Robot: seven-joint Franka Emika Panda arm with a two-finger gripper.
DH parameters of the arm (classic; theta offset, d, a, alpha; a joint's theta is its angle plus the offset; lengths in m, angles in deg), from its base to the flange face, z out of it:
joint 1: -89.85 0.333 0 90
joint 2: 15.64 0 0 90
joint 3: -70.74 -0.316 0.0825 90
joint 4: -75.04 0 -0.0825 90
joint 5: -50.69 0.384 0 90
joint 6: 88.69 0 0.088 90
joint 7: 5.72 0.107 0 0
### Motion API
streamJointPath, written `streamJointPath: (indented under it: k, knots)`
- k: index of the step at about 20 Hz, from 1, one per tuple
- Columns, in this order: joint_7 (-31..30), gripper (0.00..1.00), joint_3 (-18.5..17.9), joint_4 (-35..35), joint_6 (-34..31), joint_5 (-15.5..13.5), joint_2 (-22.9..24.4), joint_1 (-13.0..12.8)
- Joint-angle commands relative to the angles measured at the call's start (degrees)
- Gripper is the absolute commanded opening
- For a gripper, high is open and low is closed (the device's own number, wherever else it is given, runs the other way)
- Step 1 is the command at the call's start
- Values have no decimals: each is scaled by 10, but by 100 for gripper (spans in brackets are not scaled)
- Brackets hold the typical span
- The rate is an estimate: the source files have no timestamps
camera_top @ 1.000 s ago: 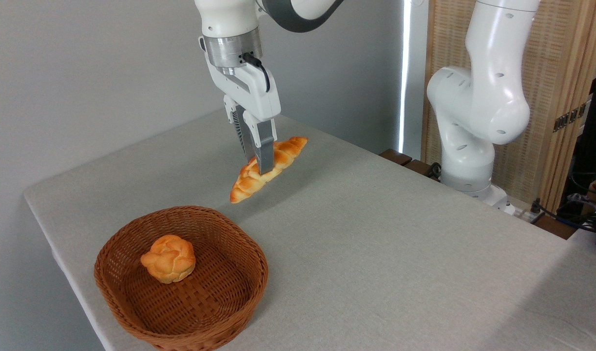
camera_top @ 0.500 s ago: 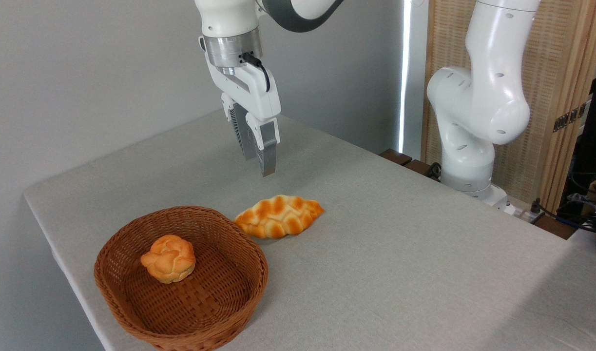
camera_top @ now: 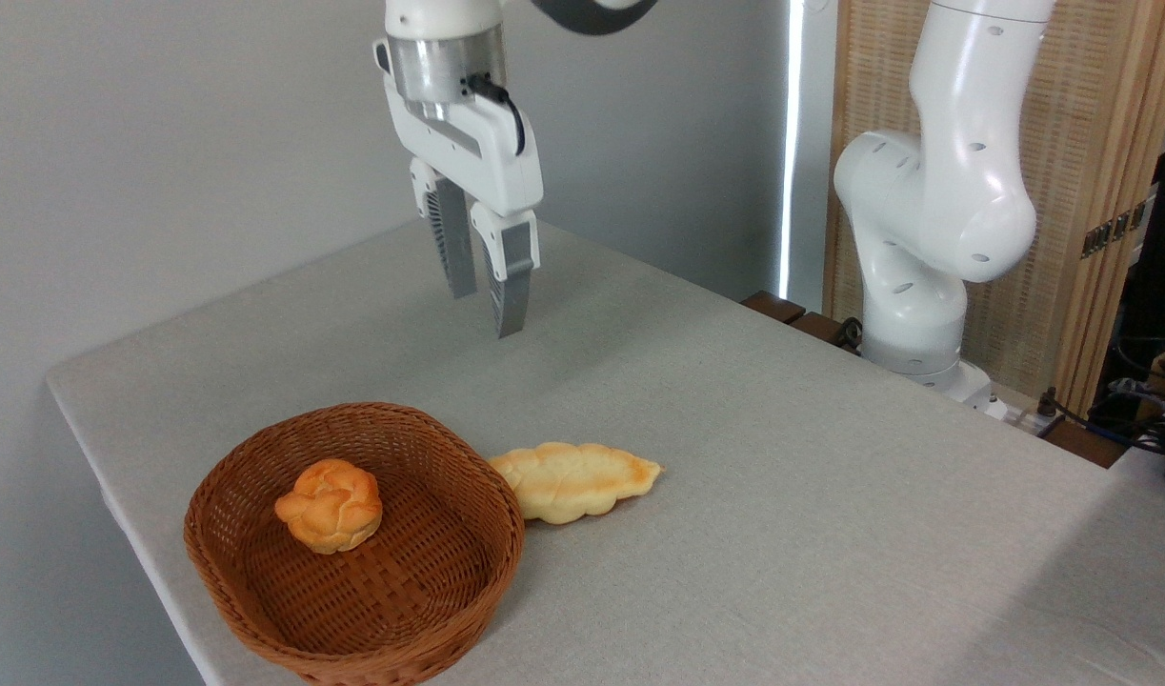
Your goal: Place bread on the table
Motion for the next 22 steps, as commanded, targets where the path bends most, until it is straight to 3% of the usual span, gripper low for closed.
streamJointPath:
  k: [1,7,19,20,22]
  knots:
    - [-2,100,-32,-95,-40,-18,-50,-2]
    - [-24,100,-84,-203,-66,-23,-104,-2]
    - [-47,100,-69,-208,-92,-16,-122,0]
    - [-46,100,-53,-208,-93,-16,-123,15]
    - [-45,100,4,-208,-94,-16,-123,76]
